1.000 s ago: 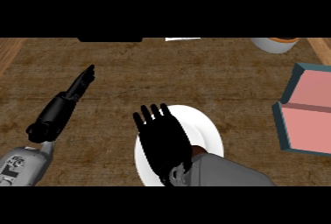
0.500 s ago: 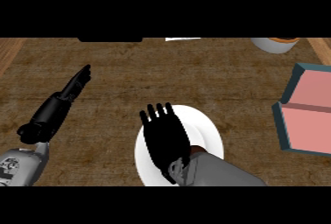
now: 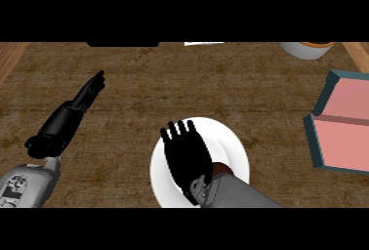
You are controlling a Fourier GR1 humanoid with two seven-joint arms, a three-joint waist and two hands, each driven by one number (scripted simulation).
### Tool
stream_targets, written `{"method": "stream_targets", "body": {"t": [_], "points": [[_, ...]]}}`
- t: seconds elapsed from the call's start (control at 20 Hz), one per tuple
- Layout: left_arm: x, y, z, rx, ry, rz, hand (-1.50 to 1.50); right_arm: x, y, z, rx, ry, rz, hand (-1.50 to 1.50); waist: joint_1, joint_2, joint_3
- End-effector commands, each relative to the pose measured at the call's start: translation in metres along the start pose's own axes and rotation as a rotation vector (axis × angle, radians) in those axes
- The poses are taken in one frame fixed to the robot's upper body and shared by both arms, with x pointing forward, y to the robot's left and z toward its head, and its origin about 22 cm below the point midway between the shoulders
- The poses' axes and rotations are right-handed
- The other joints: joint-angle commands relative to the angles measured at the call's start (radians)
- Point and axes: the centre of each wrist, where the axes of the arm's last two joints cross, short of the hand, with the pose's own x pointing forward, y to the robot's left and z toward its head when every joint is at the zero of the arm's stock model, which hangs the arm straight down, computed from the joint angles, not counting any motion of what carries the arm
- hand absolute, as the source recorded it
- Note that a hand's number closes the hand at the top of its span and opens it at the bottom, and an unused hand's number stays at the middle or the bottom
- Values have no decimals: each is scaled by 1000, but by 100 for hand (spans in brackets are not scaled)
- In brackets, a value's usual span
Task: Pick the tomato from the plate and place it in the cardboard box
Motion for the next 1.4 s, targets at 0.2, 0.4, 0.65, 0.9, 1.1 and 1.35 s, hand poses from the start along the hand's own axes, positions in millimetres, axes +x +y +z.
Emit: {"method": "stream_targets", "body": {"t": [0.2, 0.4, 0.65, 0.9, 1.1, 1.35], "points": [[3, 3, 0, -7, -6, -7, 0, 11, 25, -17, -6, 87, 13, -150, 8, 1, 0], [6, 8, 2, -13, 8, 7, 0, -28, 35, -27, 16, 73, 27, -150, 0, 0, 0], [-6, -19, 0, -1, -9, 2, 0, -14, 44, -32, 44, 17, 0, -150, 2, 0, 0], [-23, 11, 8, 1, 4, -2, 0, -23, 25, -42, -73, -90, 76, 150, 3, 3, 0], [-4, 10, -1, -4, 10, -14, 0, -19, 40, -43, -150, -114, 116, 150, 1, 1, 0], [-10, -9, 1, -5, -8, -10, 0, -13, 29, -37, -251, -172, 129, 150, -1, 0, 0]]}}
